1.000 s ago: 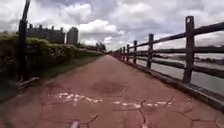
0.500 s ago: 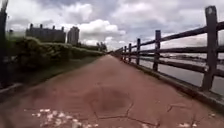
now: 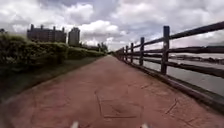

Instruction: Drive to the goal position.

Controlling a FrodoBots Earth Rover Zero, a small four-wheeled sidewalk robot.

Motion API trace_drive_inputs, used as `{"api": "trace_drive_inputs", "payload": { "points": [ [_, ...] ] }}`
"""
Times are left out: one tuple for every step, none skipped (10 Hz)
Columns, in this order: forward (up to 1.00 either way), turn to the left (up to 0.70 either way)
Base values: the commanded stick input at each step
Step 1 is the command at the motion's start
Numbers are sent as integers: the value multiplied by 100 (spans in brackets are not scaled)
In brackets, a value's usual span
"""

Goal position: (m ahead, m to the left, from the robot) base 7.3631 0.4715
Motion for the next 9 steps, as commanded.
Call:
{"api": "trace_drive_inputs", "payload": {
  "points": [
    [100, 0],
    [100, 0],
    [100, 0],
    [100, 0],
    [100, 0],
    [100, 12],
    [100, 20],
    [100, 3],
    [100, 0]
  ]
}}
